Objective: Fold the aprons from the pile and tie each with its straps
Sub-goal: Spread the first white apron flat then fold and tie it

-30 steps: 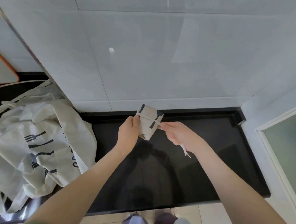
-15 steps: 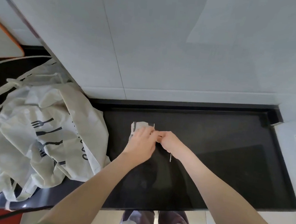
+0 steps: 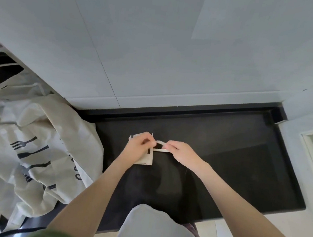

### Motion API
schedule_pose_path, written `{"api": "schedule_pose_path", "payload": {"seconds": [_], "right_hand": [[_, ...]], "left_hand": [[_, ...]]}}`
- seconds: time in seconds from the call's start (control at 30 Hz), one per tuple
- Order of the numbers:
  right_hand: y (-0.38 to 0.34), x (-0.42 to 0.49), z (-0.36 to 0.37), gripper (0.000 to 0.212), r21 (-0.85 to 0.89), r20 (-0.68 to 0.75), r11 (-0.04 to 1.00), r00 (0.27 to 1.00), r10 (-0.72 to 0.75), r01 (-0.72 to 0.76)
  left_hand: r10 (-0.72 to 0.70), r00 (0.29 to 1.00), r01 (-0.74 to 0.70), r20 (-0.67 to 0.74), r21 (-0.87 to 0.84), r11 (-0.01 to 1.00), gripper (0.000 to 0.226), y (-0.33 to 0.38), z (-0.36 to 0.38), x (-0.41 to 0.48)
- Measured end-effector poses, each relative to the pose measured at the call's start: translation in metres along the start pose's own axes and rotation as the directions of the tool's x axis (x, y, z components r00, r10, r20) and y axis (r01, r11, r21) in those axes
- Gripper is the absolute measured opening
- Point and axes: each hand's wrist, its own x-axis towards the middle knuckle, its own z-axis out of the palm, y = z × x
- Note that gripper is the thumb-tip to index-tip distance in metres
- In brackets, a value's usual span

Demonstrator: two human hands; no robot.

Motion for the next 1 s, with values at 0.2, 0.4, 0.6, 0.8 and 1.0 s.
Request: {"api": "schedule_pose_path", "payload": {"seconds": [0.2, 0.4, 0.6, 0.8, 1.0], "right_hand": [[-0.003, -0.012, 0.006, 0.046, 0.242, 0.064, 0.960, 0.990, 0.126, -0.138], [-0.024, -0.023, -0.011, 0.046, 0.476, 0.242, 0.836, 0.955, 0.172, -0.272], [-0.012, -0.025, 0.005, 0.064, 0.572, 0.214, 0.731, 0.929, 0.303, -0.371], [-0.035, -0.027, -0.003, 0.032, 0.571, 0.048, 0.821, 0.999, -0.024, -0.008], [-0.052, -0.005, 0.000, 0.030, 0.388, -0.123, 0.917, 0.991, -0.044, 0.089]], "left_hand": [[-0.090, 0.994, 0.082, -0.055, -0.139, 0.987, 0.021, 0.004, -0.003, -0.006], [-0.153, 0.976, 0.108, -0.153, -0.269, 0.957, 0.031, -0.002, -0.004, -0.002], [-0.170, 0.966, 0.103, -0.195, -0.315, 0.944, 0.033, -0.001, 0.003, -0.003], [0.162, 0.978, -0.180, 0.129, 0.138, 0.974, 0.017, -0.011, 0.005, -0.005], [0.029, 0.997, -0.036, 0.075, 0.096, 0.995, 0.039, -0.004, 0.002, -0.005]]}}
